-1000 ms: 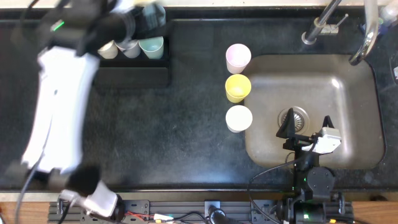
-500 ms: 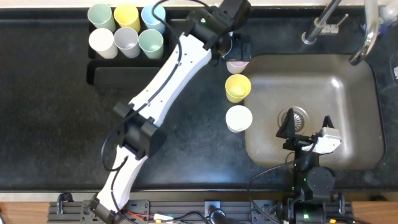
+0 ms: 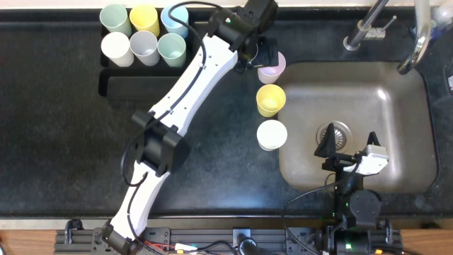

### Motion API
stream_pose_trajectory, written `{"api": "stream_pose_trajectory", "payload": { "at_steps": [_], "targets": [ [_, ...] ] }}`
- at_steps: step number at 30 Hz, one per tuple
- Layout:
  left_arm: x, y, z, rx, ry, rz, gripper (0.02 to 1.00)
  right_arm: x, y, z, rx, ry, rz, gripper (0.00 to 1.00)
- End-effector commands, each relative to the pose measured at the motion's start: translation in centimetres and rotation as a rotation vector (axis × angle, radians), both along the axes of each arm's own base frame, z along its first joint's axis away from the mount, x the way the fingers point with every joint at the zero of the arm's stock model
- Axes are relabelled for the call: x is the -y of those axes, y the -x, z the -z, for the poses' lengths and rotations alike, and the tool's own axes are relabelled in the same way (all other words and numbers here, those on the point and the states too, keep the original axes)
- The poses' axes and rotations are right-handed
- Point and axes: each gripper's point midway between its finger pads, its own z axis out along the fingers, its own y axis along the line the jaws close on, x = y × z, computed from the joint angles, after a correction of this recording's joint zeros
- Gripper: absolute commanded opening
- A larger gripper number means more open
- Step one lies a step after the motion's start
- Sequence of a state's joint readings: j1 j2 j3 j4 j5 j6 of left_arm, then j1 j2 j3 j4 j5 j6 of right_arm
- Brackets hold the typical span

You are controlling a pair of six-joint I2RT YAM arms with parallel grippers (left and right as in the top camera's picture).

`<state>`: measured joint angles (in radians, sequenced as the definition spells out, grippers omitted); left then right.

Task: Store Cups

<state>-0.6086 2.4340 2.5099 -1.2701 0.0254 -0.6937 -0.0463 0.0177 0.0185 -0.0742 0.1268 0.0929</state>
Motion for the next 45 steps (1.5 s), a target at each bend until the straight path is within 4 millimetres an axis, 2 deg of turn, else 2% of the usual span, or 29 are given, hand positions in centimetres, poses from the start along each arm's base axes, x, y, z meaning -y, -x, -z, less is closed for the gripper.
{"api": "stream_pose_trajectory", "payload": {
  "at_steps": [1, 14, 20, 21, 22, 23, 24, 25, 29, 32, 33, 35, 37, 40, 41, 42, 44, 45],
  "targets": [
    [0.3, -0.4, 0.2, -0.008, 0.026, -0.02, 1.0, 0.0, 0.0, 0.4, -0.004, 0.003, 0.0, 0.998],
    [0.0, -0.2, 3.0, -0.078, 0.008, -0.037, 1.0, 0.0, 0.0, 0.4, -0.004, 0.003, 0.0, 0.996],
    [0.2, -0.4, 3.4, -0.077, 0.013, -0.046, 1.0, 0.0, 0.0, 0.4, -0.004, 0.003, 0.0, 0.996],
    [0.3, -0.5, 3.3, -0.072, 0.017, -0.046, 0.972, 0.0, 0.0, 0.4, -0.004, 0.003, 0.0, 0.998],
    [0.4, -0.7, 3.3, -0.065, 0.022, -0.045, 0.783, 0.0, 0.0, 0.4, -0.004, 0.003, -0.001, 0.998],
    [0.5, -0.8, 3.2, -0.06, 0.026, -0.045, 0.332, 0.0, 0.0, 0.4, -0.004, 0.003, 0.0, 0.998],
    [0.6, -1.0, 3.1, -0.053, 0.03, -0.045, 0.117, 0.0, 0.0, 0.4, -0.004, 0.003, 0.0, 0.998],
    [0.7, -1.1, 3.1, -0.046, 0.035, -0.044, 0.036, 0.0, 0.0, 0.4, -0.004, 0.003, -0.001, 0.998],
    [1.0, -2.1, 2.6, -0.006, 0.054, -0.049, 0.036, 0.0, 0.0, 0.4, -0.004, 0.003, 0.0, 0.998],
    [0.0, -3.1, 0.4, 0.045, 0.072, -0.073, 0.036, 0.0, 0.0, 0.4, -0.004, 0.003, 0.0, 0.998],
    [-0.7, -3.5, -0.9, 0.069, 0.076, -0.087, 0.036, 0.0, 0.0, 0.4, -0.004, 0.003, 0.0, 0.998],
    [-2.5, -3.9, -3.9, 0.12, 0.078, -0.121, 0.036, 0.0, 0.0, 0.4, -0.004, 0.003, 0.0, 0.998],
    [-5.2, -3.9, -7.9, 0.178, 0.077, -0.168, 0.036, 0.0, 0.0, 0.4, -0.004, 0.003, 0.0, 0.998],
    [-9.8, -2.4, -13.8, 0.237, 0.077, -0.237, 0.036, 0.0, 0.0, 0.4, -0.004, 0.003, 0.0, 0.996],
    [-12.3, -1.3, -16.0, 0.251, 0.073, -0.305, 0.036, 0.0, 0.0, 0.4, -0.004, 0.003, 0.0, 0.996],
    [-14.0, -0.4, -17.0, 0.251, 0.063, -0.351, 0.036, 0.0, 0.0, 0.4, -0.004, 0.003, 0.0, 0.998],
    [-19.1, 2.6, -19.8, 0.257, 0.021, -0.461, 0.036, 0.0, 0.0, 0.4, -0.004, 0.003, 0.0, 0.996],
    [-21.1, 3.8, -20.4, 0.251, -0.004, -0.509, 0.036, 0.0, 0.0, 0.4, -0.004, 0.003, 0.0, 0.998]
  ]
}}
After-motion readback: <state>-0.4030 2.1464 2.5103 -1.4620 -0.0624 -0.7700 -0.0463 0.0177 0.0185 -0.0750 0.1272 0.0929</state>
